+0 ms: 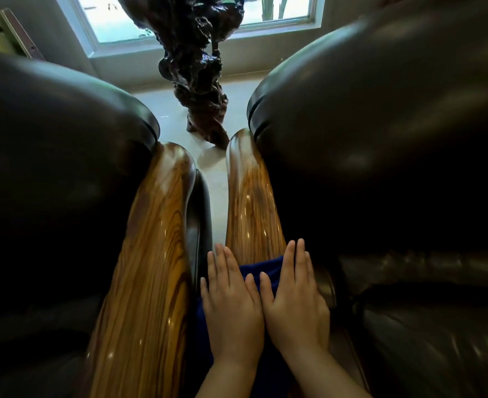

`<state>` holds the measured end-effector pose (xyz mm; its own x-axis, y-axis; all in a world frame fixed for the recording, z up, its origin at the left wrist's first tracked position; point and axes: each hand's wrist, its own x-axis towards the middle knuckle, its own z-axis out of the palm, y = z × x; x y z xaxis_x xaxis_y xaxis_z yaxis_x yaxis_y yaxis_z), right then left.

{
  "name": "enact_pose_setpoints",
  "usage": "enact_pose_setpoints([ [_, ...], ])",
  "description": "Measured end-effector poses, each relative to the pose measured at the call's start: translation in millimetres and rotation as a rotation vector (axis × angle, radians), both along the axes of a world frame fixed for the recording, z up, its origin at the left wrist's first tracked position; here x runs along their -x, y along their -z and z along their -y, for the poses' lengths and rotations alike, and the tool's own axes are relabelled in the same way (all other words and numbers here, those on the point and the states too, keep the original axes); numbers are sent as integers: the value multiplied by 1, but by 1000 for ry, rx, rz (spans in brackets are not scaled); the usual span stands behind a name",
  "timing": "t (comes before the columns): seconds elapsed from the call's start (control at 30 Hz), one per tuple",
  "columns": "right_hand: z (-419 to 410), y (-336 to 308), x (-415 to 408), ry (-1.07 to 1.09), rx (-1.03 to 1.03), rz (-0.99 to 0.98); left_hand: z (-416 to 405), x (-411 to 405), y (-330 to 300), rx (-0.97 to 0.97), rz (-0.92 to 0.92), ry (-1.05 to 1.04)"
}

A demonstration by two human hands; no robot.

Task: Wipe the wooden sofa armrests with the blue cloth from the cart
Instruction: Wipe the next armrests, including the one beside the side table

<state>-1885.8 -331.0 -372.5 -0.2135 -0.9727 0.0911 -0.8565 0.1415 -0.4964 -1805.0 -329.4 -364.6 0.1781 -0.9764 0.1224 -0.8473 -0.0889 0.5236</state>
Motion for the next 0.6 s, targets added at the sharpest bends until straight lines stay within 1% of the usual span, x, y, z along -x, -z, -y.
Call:
enact_pose_setpoints([
  [0.23, 43, -6, -7, 40, -39, 41, 45, -4, -8, -50, -77, 27],
  [0.33, 62, -8, -9, 60, -60, 50, 65, -6, -11, -64, -135, 46],
  [0.47, 88, -12, -10, 73, -59, 37, 94, -7, -12, -92, -239, 21],
  [0.6, 110, -20, -11, 58, -81, 42, 115, -8, -12, -131, -252, 23],
])
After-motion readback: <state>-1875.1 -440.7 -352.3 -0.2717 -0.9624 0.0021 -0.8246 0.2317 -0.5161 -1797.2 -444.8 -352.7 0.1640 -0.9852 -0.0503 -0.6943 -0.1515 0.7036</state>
